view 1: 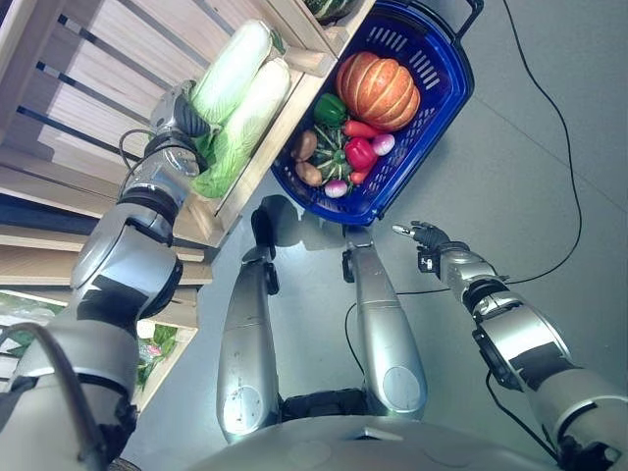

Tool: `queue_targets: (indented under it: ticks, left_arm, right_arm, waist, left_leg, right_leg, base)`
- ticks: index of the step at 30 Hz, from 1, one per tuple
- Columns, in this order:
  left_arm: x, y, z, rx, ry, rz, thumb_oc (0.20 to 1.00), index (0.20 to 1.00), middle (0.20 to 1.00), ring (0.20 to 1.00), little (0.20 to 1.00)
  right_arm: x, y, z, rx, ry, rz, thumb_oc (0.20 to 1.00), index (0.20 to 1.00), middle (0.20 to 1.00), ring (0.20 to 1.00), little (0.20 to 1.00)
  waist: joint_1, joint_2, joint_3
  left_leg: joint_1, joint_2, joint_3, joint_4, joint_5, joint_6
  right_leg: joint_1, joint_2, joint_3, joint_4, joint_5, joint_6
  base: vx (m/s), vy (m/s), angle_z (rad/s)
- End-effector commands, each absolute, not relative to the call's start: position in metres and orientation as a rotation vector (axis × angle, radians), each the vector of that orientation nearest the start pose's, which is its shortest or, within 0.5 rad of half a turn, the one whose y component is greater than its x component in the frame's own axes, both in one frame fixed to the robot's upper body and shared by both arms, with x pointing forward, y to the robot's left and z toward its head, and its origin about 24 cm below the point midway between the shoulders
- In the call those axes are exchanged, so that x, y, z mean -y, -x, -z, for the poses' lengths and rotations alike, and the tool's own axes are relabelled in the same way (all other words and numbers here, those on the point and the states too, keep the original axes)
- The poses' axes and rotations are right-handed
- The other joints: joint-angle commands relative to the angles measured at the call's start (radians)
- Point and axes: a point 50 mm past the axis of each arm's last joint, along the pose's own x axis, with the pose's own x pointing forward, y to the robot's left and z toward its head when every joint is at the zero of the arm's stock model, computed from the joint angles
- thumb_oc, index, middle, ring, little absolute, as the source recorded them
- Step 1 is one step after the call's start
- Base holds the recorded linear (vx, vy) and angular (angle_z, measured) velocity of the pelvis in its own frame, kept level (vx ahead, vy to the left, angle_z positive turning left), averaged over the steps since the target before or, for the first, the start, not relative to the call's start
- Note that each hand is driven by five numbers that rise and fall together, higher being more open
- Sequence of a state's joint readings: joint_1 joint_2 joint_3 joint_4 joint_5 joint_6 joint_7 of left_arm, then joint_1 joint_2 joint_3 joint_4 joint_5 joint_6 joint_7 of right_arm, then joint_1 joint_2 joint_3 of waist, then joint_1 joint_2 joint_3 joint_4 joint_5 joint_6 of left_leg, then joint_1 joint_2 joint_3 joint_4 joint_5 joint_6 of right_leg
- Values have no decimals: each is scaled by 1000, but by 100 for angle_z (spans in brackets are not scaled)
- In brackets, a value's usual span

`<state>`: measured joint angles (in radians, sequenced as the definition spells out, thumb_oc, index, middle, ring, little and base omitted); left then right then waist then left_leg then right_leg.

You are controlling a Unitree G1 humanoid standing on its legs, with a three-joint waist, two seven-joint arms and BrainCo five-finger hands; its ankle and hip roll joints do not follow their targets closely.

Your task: Pick up fruits and vegetables into the basket

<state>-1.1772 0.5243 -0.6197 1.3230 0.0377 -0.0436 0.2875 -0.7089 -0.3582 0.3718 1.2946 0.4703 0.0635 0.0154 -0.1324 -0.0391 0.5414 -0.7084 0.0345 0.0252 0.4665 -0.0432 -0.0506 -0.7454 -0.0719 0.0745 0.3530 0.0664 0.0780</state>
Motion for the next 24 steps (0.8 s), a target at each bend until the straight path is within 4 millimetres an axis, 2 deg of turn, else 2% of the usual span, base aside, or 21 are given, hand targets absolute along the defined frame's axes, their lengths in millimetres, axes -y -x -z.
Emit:
queue_targets:
  ticks: [1, 18, 24]
  left_arm:
    - [-249, -403, -133, -190, -932, -270, 200, 200, 200, 200, 200]
    - [-251, -402, -130, -206, -897, -256, 200, 200, 200, 200, 200]
    - [-250, -402, -131, -183, -791, -258, 200, 200, 200, 200, 200]
  right_arm:
    - [235, -312, 37, -723, 191, 80, 1000, 1000, 1000, 1000, 1000]
    - [238, -314, 34, -716, 190, 82, 1000, 1000, 1000, 1000, 1000]
    - [237, -315, 33, -714, 187, 82, 1000, 1000, 1000, 1000, 1000]
  waist:
    - [10, -5, -21]
    - [10, -2, -21]
    - [12, 0, -21]
  left_leg:
    - [-1, -19, -7, -69, 35, 5]
    - [2, -21, -5, -76, 39, 4]
    - [8, -21, -4, -82, 40, 4]
  right_leg:
    - [12, 42, -59, 86, -84, -35]
    - [14, 39, -60, 75, -78, -32]
    - [18, 39, -60, 74, -78, -31]
  base:
    - [0, 0, 0]
    - [0, 0, 0]
    - [0, 0, 0]
